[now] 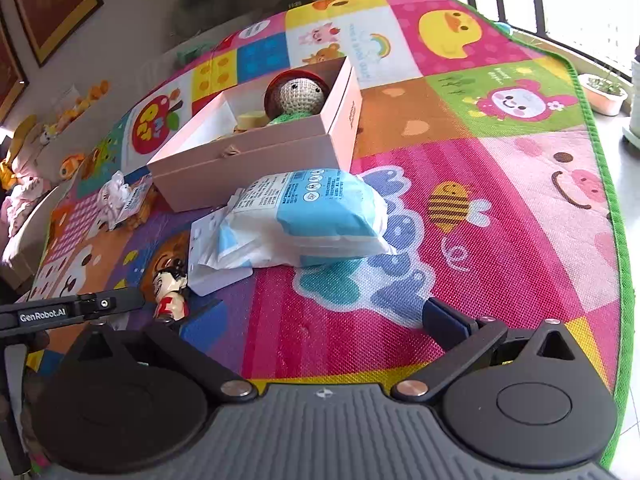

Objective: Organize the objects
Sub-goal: 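Grasp the teal plastic toy from the mat with the left tool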

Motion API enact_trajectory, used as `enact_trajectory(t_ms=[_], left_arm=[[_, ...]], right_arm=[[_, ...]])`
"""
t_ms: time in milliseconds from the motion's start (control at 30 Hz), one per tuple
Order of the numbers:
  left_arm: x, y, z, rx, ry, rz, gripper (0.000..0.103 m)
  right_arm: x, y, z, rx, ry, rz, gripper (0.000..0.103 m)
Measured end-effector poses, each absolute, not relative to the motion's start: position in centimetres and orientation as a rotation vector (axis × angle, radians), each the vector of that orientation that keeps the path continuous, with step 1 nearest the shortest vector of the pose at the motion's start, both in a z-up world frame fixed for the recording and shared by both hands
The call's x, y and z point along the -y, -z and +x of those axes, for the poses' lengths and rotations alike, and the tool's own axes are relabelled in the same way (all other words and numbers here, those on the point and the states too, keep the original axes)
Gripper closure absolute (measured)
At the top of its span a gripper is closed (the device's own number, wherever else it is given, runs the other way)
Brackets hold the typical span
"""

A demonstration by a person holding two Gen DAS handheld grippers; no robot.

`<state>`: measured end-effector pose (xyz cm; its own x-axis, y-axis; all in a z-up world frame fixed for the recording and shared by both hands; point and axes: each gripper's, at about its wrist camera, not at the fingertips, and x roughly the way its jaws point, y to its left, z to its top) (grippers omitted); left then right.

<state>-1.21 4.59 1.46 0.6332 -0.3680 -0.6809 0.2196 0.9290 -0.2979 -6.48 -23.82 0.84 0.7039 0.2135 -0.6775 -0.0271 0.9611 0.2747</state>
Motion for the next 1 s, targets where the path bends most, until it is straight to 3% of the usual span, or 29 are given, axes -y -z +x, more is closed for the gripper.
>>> enact_trajectory(t_ms=[433, 767, 1000], left_arm=[[0.1, -6.0, -2.6, -0.754, 0.510, -0.123, 0.077], [9.0, -5.1, -2.3, -0.826, 0.745, -0.066, 0.076], [5.8, -4.9, -5.1, -0.813, 0.712, 0.036, 0.076]], right_arm=[[24.0, -1.2, -6.4, -0.775, -0.251, 0.128, 0.000], [32.3, -5.0, -5.2, -0.591, -0.009, 0.159, 0.000], [31.2, -3.7, -0.3, -0.658, -0.016, 0.113, 0.000]])
